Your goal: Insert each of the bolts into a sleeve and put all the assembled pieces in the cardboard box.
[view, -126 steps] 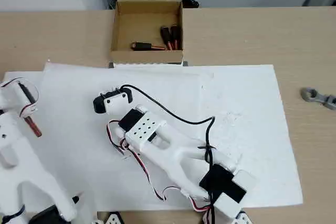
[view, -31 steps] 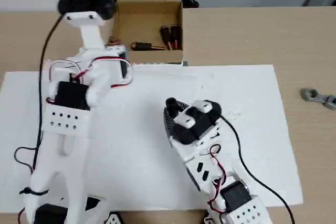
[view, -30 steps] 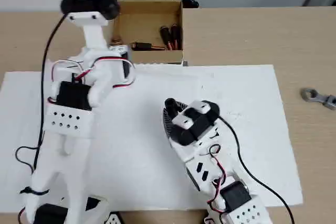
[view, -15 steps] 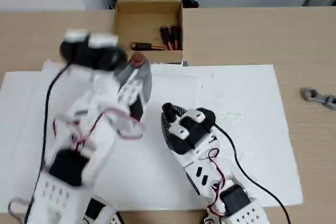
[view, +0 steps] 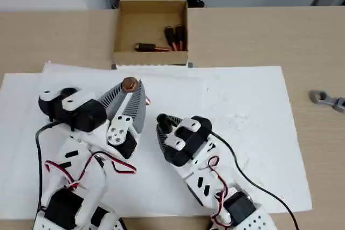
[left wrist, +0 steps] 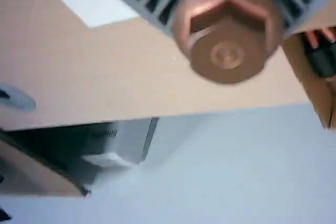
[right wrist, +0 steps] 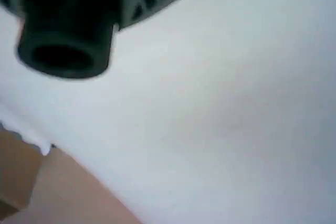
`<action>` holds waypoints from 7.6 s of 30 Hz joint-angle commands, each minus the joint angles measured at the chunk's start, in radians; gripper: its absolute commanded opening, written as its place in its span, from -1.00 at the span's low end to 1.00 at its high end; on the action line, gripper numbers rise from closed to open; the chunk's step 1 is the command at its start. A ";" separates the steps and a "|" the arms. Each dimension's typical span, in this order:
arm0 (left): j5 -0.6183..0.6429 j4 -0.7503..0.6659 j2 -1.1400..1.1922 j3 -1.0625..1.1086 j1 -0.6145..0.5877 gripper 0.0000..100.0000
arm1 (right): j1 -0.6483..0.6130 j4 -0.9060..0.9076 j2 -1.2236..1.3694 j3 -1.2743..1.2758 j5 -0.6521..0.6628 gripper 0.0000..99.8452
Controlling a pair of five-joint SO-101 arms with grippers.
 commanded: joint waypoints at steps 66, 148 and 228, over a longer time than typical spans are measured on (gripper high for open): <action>0.075 -0.152 0.072 0.147 0.094 -0.99 | 0.044 0.004 -0.022 -0.080 0.006 -0.99; -0.083 0.402 0.135 -0.062 -0.534 -0.99 | 0.208 0.010 0.713 -0.675 0.006 -0.99; -0.267 0.282 0.135 0.254 -0.466 -0.99 | 0.552 1.194 1.167 -1.798 0.018 -0.99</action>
